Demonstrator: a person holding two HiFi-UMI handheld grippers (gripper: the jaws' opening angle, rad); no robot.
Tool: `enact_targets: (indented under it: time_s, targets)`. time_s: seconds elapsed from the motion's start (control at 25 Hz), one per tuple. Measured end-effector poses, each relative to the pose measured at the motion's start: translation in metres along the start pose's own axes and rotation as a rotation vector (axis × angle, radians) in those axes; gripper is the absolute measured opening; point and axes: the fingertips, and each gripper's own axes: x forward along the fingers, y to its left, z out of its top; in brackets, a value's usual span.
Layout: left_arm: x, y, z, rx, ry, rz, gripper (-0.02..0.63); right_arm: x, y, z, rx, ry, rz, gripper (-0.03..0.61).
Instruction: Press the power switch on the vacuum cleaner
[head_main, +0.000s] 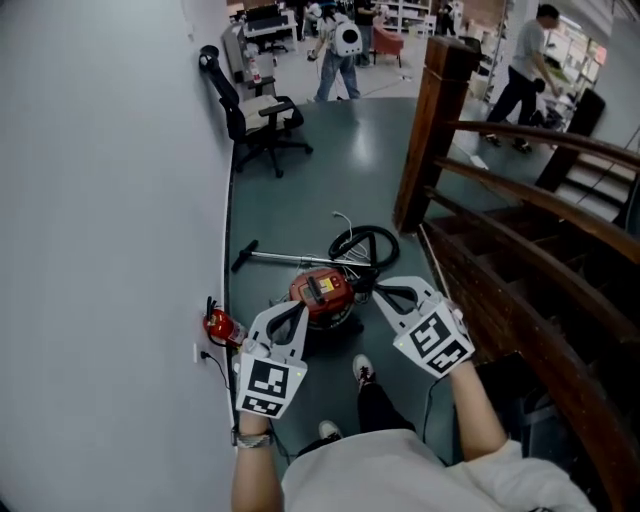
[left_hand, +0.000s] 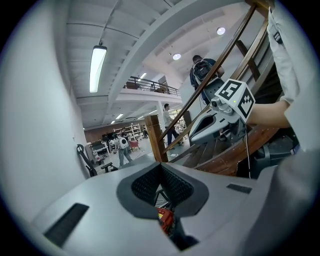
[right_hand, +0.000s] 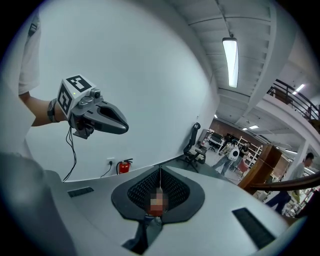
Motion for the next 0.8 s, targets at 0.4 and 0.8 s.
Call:
enact_targets:
  time_s: [0.4, 0.8]
  targets:
    - [-0.043, -0.018, 0.036, 0.072, -0.063, 0.001, -0.002, -0.051, 0.007, 0.018, -0.040, 0.002, -0.046, 0.029]
    - [-0.071, -0.033, 0.047, 0.108, -0.084, -0.001, -0.002, -0.084, 0.026, 0.028, -0.063, -0.024, -0.087, 0.029]
